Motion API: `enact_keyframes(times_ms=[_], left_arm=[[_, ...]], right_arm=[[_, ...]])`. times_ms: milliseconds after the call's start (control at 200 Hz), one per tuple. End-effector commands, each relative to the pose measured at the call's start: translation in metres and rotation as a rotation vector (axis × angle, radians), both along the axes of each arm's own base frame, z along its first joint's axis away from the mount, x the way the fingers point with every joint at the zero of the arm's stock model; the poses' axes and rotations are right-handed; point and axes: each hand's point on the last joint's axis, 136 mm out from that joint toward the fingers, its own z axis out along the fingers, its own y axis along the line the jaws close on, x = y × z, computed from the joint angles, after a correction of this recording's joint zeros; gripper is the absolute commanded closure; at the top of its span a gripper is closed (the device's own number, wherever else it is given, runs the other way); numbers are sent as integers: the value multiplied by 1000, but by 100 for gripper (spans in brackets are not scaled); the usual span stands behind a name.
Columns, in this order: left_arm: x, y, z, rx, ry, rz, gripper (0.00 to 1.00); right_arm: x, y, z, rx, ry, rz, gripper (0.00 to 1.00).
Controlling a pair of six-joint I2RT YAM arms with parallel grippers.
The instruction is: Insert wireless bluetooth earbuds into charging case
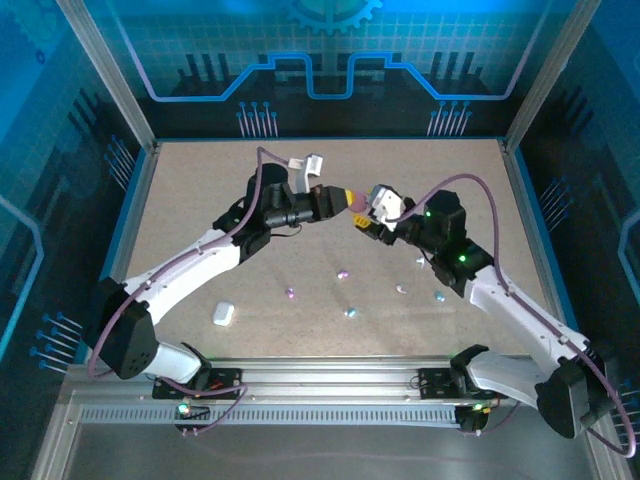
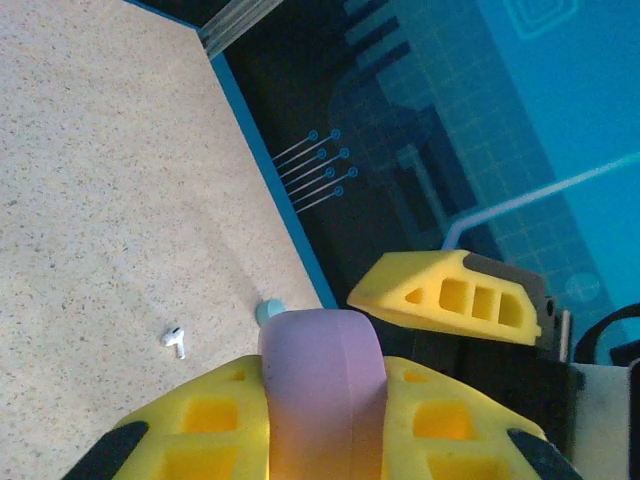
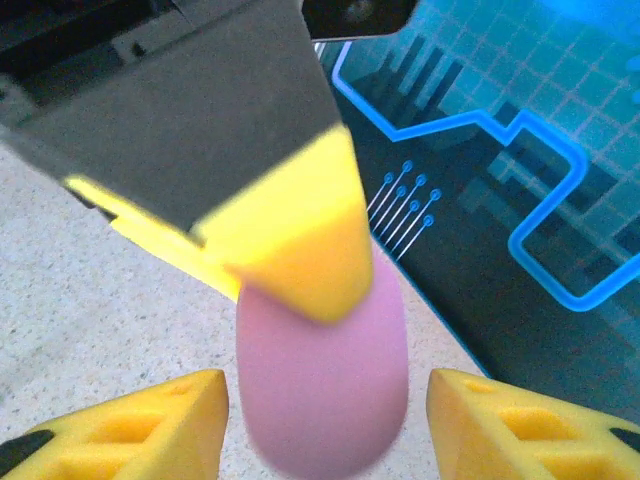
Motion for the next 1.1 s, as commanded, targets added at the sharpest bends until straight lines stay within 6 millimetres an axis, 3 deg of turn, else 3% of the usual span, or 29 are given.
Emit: enact_keyframes(times_ms=[0, 225, 500, 1096], left_arm=[[-6, 8, 40, -160, -11, 7, 85], [-11, 7, 44, -263, 43, -22, 85], [-17, 6, 53, -289, 29, -51, 85], [-17, 6, 53, -285, 32, -53, 85]], right_arm=[[1, -8, 29, 105, -68, 29, 45], [-6, 3, 38, 173, -78, 146, 45], [3, 13, 48, 200, -47, 223, 49], [1, 14, 56, 232, -44, 255, 49]])
